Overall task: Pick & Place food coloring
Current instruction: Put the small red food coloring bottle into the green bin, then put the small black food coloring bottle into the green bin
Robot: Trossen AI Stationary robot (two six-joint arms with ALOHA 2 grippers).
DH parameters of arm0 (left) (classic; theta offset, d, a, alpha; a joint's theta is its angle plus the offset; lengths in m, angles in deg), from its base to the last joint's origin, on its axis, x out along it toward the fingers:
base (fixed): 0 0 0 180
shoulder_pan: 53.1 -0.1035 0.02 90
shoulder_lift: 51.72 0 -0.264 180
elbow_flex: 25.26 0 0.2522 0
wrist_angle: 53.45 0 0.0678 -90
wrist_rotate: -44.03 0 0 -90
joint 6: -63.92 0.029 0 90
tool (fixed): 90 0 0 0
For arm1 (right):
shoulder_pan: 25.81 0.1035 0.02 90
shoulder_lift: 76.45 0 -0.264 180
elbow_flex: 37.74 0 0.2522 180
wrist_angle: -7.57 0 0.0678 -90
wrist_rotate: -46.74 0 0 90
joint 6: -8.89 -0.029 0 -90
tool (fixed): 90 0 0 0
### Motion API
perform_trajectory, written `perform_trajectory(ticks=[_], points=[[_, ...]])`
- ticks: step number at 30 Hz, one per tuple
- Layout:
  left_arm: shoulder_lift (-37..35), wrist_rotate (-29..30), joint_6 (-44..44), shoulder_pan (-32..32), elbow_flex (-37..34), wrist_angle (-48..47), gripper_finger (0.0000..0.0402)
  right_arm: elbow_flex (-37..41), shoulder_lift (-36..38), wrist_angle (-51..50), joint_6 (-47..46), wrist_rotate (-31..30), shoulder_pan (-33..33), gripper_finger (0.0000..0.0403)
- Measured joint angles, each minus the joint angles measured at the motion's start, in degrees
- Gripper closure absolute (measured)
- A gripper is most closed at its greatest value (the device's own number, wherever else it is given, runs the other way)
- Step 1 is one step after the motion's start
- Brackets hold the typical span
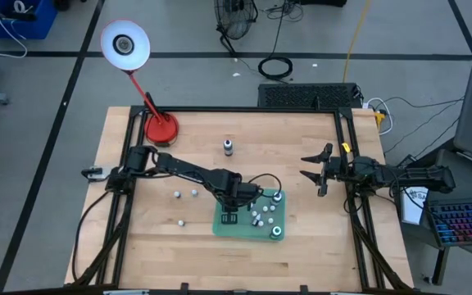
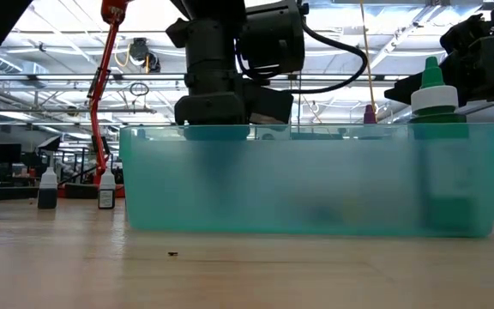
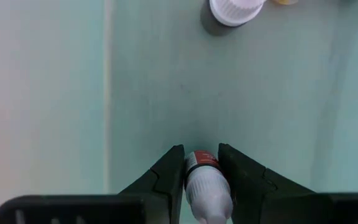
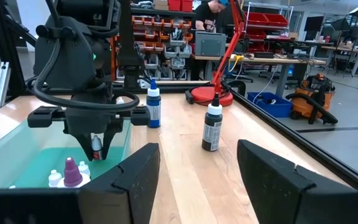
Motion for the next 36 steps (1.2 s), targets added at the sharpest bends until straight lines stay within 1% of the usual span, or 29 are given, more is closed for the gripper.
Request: perform_trajectory(ticks=[2,8,13,17,21,24,27,30,32,36], points=[[0.0,0.22,-0.45,-0.03,0.0,0.0,0.0279,0.01,0.0,0.0,-0.01,0.02,0.0,0.0201],[0.0,-0.57,0.19,-0.22,-0.02,-0.02,0.0199,0.01,0.0,0.0,-0.01,0.0,0.0,0.0199],[-0.85,-0.76,1.25,-0.18,-0.02,-0.61,0.0162,0.0,0.0,0.0,0.0,0.0,0.0,0.0198],[-3.5,-0.65,1.15,-0.28,0.02,-0.55,0.015,-0.02,0.0,0.02,-0.01,0.0,0.0,0.0201],[-7.38,-0.24,-0.33,-0.26,0.02,-1.66,0.0149,-0.01,-0.02,0.0,-0.01,0.0,0.0,0.0199],[-11.05,-0.09,-3.32,-0.03,0.11,-5.91,0.0148,-0.01,-0.02,0.0,-0.01,0.0,-0.02,0.0198],[-14.47,1.86,-8.43,0.62,-0.3,-11.82,0.0148,0.01,-0.02,0.02,-0.01,0.0,0.0,0.0199],[-18.1,6.76,-13.73,2.15,-2.79,-15.37,0.0148,0.01,-0.02,0.02,0.0,0.0,0.0,0.0201],[-20.73,9.4,-17.43,3.14,-5.9,-15.62,0.0148,0.01,-0.02,0.0,-0.01,0.0,0.0,0.0201],[-25.41,8.55,-25.26,3.34,-13.17,-12.29,0.0148,0.01,-0.02,-0.03,-0.01,0.0,0.0,0.0198]])
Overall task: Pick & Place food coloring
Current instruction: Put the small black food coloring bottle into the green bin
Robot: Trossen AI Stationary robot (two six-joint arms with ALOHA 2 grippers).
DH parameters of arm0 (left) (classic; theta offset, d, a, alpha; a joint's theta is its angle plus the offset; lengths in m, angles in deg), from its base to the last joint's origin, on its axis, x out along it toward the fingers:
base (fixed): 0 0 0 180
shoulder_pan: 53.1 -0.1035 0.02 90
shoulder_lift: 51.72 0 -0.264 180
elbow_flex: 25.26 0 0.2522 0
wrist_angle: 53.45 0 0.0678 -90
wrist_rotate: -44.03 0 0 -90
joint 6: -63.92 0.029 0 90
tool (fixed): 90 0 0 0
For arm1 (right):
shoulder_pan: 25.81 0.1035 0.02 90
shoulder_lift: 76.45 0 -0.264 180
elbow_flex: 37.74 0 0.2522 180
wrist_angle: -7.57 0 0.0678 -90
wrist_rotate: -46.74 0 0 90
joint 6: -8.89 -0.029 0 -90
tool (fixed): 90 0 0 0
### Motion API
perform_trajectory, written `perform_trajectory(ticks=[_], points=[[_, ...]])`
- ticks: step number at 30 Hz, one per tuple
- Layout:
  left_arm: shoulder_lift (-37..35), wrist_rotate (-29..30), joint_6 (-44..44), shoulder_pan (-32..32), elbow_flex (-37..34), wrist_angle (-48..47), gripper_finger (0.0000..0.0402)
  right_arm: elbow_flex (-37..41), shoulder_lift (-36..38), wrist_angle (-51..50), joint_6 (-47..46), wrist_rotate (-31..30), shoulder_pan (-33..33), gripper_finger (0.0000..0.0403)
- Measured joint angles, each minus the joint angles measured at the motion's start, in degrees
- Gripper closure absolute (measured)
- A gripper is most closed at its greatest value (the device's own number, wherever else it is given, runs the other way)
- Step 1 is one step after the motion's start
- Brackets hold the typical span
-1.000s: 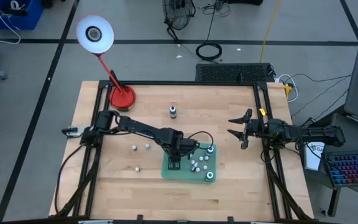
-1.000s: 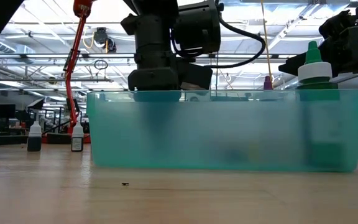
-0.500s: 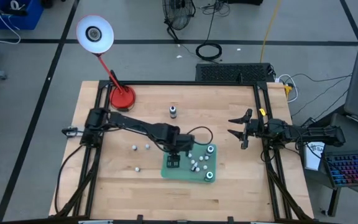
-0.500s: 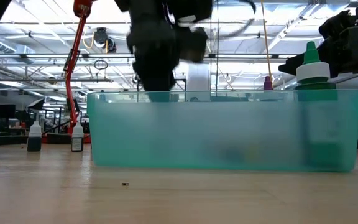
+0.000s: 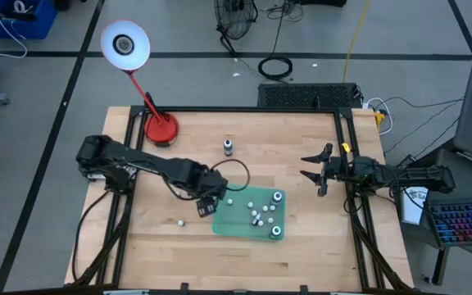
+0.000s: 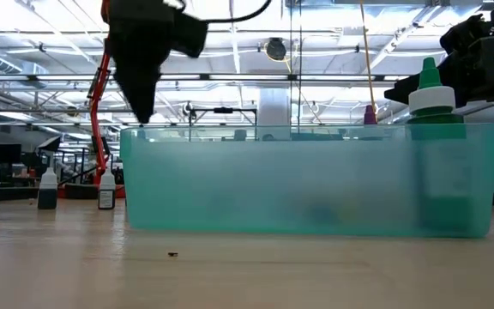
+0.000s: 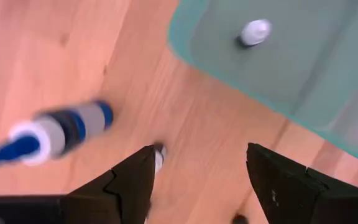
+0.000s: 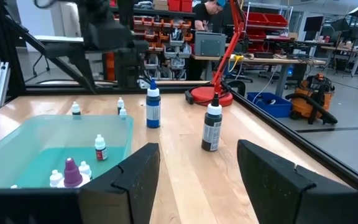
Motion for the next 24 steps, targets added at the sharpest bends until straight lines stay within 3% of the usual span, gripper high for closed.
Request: perform_trajectory(ticks=[13,24], points=[[-1.76,-1.27,-14.46,-3.98,-14.14,7.25,0.0148,0.0,0.0,-0.06,0.0,0.0,0.0,0.0198],[-1.8,-1.33,-16.47,-5.25,-19.71,12.55,0.0149,-0.02,0.0,-0.06,0.01,0.0,0.0,0.02]])
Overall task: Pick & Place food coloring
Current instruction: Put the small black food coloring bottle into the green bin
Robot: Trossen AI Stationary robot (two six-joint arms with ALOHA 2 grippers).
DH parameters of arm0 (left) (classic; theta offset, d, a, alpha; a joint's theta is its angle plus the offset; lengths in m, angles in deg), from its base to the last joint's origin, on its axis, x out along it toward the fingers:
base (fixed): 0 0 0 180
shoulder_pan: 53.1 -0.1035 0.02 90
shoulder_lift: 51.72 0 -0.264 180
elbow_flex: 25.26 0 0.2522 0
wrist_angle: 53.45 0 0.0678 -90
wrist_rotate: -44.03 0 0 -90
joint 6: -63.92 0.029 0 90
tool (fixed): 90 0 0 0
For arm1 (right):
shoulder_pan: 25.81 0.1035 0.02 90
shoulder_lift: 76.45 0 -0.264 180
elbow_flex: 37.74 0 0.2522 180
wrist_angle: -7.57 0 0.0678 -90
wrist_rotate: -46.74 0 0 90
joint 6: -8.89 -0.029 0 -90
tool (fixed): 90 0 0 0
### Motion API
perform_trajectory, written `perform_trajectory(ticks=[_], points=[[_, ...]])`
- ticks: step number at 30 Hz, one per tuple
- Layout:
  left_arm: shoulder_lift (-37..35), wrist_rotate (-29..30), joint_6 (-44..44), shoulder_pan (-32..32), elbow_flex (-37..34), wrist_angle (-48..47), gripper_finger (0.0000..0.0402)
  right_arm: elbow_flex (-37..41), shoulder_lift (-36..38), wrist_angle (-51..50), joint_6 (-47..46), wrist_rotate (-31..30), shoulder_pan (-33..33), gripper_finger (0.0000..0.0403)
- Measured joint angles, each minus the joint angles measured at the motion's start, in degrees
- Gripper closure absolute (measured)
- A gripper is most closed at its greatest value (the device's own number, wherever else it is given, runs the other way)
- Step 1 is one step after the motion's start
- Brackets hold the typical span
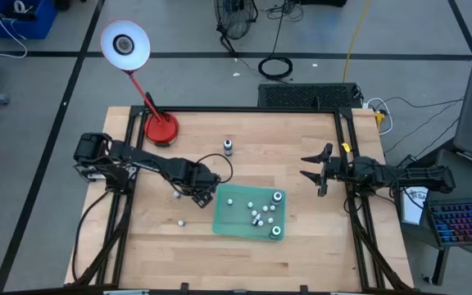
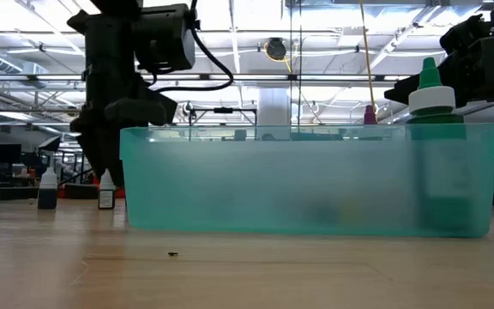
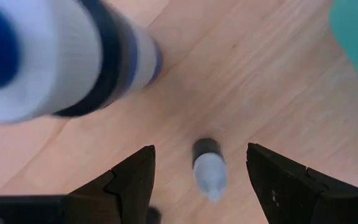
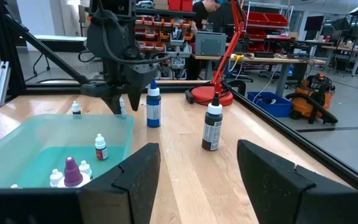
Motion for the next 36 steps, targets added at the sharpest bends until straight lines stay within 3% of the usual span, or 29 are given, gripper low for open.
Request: perform_trajectory(ticks=[10,27,31,36], points=[[0.0,-3.43,0.14,0.0,-2.72,3.52,0.0149,0.02,0.0,0.02,0.0,0.02,0.0,0.0201],[0.0,-2.94,1.73,0.0,-3.26,5.54,0.015,0.01,0.0,0.02,-0.01,0.01,0.0,0.0201],[0.02,-2.94,2.06,0.02,-3.26,5.3,0.0179,0.01,0.0,0.02,-0.01,0.0,-0.01,0.0202],[0.02,-2.94,2.38,0.0,-3.26,5.33,0.0258,0.02,0.0,0.02,-0.01,0.02,0.0,0.02]])
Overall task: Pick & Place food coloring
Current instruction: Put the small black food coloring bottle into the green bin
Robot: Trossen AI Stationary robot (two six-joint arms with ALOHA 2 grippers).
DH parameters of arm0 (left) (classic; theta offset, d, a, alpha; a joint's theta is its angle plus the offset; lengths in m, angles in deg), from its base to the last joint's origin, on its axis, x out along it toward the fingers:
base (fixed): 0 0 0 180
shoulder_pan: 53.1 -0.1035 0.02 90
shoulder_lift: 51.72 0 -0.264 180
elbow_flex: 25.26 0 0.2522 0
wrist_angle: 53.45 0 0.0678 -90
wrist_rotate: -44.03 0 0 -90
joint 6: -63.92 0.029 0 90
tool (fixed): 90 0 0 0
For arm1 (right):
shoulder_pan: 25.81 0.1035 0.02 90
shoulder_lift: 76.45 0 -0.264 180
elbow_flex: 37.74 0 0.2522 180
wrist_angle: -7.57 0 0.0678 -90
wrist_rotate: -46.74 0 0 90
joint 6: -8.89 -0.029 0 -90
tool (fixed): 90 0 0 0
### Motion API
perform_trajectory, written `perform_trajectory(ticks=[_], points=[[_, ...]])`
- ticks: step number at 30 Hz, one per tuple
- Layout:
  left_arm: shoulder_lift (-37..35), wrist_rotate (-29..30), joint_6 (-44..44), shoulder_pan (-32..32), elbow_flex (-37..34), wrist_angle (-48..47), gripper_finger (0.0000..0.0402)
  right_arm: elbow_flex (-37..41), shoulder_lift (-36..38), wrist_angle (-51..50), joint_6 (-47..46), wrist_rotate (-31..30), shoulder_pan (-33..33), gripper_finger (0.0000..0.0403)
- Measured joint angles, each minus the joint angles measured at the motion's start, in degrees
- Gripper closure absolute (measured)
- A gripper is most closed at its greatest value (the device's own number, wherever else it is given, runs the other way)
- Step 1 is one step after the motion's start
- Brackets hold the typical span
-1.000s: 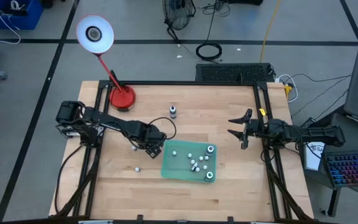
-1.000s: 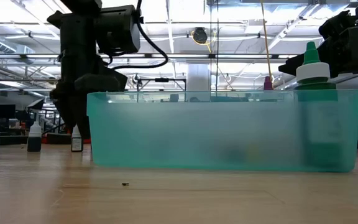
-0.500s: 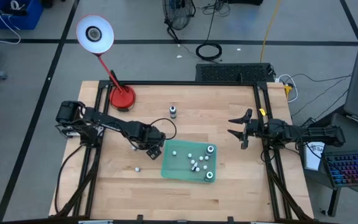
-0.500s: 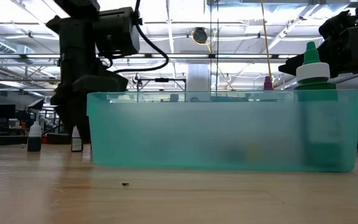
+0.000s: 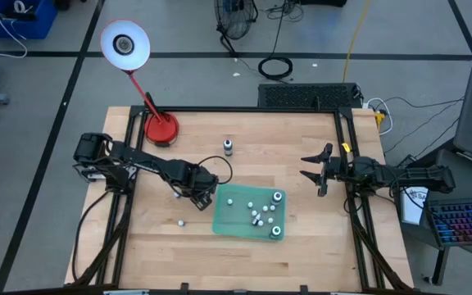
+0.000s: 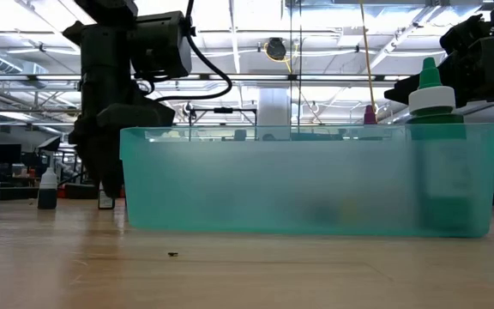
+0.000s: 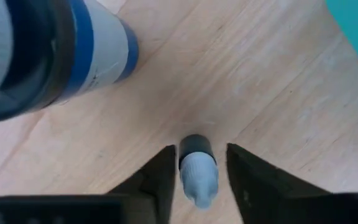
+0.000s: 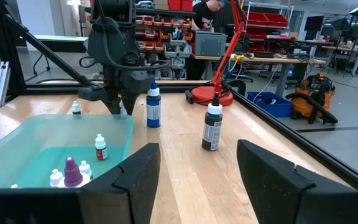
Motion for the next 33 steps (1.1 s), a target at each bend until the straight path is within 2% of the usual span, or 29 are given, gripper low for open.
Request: perform_trajectory(ticks=[5,12,17,21,25,29,33], points=[[0.0,-0.36,1.34,0.0,0.0,0.02,0.0334,0.0,0.0,0.01,0.0,-0.01,0.0,0.02],[0.07,-5.5,3.86,1.65,3.19,-0.36,0.0334,-0.02,0.0,0.0,0.0,-0.02,0.0,0.0198],[0.07,-5.88,9.24,5.54,11.48,-4.07,0.0334,0.01,0.0,0.0,0.02,0.0,0.0,0.0201],[0.07,-2.3,15.69,8.78,19.68,-7.8,0.0334,0.01,0.0,0.0,0.0,-0.01,0.0,0.0202],[1.55,0.72,15.91,8.57,28.2,-14.35,0.0334,0.01,0.0,0.02,0.0,0.0,-0.01,0.0202],[6.38,2.56,17.36,7.5,35.76,-20.13,0.0334,0.01,0.0,0.02,0.01,-0.01,0.0,0.0202],[12.92,1.57,22.5,7.54,41.66,-20.97,0.0334,0.01,0.0,0.02,0.0,-0.01,0.0,0.0201]])
